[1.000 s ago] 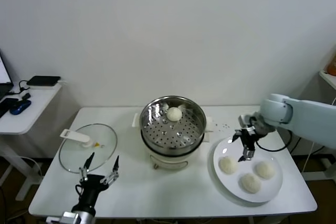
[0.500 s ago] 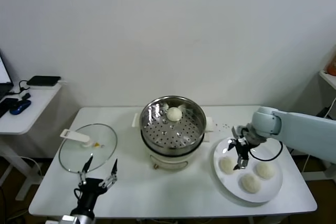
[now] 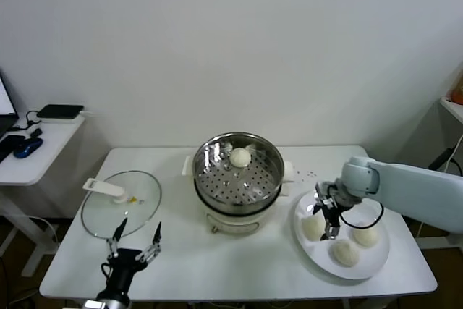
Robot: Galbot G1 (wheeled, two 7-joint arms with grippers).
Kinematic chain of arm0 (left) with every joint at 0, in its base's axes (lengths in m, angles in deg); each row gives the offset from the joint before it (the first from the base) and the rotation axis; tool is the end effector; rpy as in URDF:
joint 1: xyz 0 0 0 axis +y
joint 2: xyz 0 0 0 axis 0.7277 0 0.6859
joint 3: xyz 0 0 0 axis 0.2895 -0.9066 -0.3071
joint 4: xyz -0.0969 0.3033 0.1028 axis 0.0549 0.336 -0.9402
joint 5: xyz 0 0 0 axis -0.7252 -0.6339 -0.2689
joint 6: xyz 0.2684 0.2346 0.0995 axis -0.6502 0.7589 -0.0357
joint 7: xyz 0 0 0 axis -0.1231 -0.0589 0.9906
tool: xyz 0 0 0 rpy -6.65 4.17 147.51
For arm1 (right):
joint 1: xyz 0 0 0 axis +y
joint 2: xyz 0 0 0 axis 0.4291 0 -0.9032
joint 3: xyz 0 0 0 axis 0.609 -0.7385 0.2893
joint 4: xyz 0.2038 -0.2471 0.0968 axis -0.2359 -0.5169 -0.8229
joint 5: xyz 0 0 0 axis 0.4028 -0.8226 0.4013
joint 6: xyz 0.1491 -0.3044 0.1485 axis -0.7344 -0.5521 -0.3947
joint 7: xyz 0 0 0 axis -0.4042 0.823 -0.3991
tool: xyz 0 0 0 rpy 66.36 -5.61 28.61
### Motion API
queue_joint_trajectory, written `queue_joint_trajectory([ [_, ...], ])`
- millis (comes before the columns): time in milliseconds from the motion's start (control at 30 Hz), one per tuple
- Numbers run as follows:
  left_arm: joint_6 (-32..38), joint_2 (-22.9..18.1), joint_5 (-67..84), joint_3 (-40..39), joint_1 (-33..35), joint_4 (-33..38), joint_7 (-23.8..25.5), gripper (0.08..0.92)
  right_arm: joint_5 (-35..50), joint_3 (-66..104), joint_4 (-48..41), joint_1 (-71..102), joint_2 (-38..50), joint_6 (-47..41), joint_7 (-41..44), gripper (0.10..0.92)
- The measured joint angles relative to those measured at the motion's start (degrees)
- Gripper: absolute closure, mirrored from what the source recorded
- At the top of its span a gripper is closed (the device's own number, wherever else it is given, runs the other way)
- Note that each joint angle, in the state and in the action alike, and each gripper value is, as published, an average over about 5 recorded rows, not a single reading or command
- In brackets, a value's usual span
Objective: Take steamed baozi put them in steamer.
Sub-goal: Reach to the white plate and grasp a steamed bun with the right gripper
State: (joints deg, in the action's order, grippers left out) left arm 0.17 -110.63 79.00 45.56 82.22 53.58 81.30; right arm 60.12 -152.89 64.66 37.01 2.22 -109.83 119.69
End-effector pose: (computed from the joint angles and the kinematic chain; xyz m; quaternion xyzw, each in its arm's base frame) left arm 0.1518 0.0603 -0.3313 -0.0319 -0.9982 -0.0404 0.0310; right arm 0.4780 -0.0940 -0.2427 0.5296 -0.5345 0.4807 0.4503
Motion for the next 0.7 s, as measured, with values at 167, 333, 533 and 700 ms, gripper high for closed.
queue_joint_trajectory([
  [167,0.0,0.0,0.0,0.0,0.0,0.0,0.0,0.177,-0.5,0.5,-0.7,0.8,-0.5,0.1,0.2,0.203],
  [333,0.0,-0.3,-0.2,-0.2,-0.1,0.2,0.0,0.177,-0.8,1.1,-1.5,1.5,-1.1,0.1,0.6,0.203],
  [533,0.0,-0.3,-0.3,-0.3,0.0,0.0,0.0,0.177,-1.1,1.7,-2.2,2.0,-1.4,0.1,1.2,0.215],
  [700,0.1,-0.3,-0.2,-0.2,0.0,0.0,0.0,0.177,-1.1,2.1,-2.4,2.2,-1.3,0.1,1.5,0.284],
])
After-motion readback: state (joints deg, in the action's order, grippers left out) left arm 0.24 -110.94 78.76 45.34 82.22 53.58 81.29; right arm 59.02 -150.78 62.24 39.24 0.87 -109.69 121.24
